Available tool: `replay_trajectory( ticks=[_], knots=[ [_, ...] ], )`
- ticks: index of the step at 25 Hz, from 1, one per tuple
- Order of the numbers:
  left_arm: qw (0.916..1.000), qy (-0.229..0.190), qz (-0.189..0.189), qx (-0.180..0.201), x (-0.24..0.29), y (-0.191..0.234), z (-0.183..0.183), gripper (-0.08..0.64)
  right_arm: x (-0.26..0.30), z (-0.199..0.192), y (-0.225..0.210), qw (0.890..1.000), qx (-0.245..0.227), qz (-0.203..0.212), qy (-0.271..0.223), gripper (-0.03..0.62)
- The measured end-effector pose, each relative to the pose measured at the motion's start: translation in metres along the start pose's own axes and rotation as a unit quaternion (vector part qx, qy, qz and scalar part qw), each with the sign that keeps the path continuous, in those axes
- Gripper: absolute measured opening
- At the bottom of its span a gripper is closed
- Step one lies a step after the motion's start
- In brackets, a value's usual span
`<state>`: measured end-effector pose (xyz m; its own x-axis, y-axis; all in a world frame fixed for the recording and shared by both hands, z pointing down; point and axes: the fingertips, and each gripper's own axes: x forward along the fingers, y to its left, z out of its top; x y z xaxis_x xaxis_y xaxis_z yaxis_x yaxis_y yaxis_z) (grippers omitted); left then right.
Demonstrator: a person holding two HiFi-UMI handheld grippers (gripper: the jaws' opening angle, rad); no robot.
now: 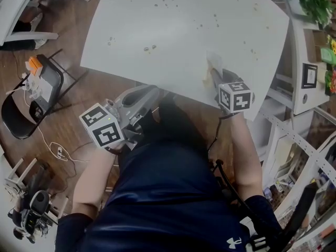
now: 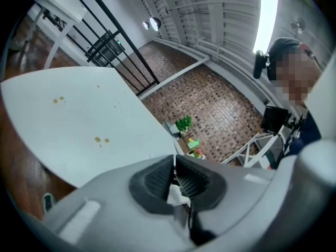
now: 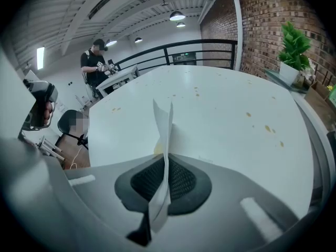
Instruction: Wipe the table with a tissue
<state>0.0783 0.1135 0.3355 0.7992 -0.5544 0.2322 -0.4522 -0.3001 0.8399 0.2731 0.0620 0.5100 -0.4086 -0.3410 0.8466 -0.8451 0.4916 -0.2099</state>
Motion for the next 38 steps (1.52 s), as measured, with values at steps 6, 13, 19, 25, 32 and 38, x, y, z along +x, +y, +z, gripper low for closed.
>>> replay_trajectory(
  ticks=[6,13,19,25,32,38],
  knots=[
    [0.9998,-0.019,0.011,-0.004,-0.014,0.004,0.003,0.011,-0.013,0.02,0.006,1.0,0.003,0.002,-0.025,0.011],
    [0.9996,-0.029,0.004,-0.004,-0.033,0.014,0.022,0.011,-0.022,0.068,0.034,0.997,0.023,0.015,-0.078,0.011],
    [0.9992,-0.038,0.008,-0.005,-0.068,0.036,0.042,0.011,-0.003,0.106,0.083,0.995,0.006,0.032,-0.095,0.011],
    [0.9991,-0.038,0.015,-0.013,-0.1,0.064,0.059,0.011,0.028,0.141,0.119,0.993,-0.01,0.026,-0.112,0.011],
    [0.9987,-0.039,0.027,-0.02,-0.137,0.092,0.077,0.011,0.068,0.172,0.14,0.987,-0.015,-0.004,-0.159,0.011],
    [0.9988,-0.027,0.032,-0.024,-0.159,0.113,0.082,0.011,0.09,0.153,0.147,0.99,-0.013,-0.034,-0.133,0.011]
  ],
)
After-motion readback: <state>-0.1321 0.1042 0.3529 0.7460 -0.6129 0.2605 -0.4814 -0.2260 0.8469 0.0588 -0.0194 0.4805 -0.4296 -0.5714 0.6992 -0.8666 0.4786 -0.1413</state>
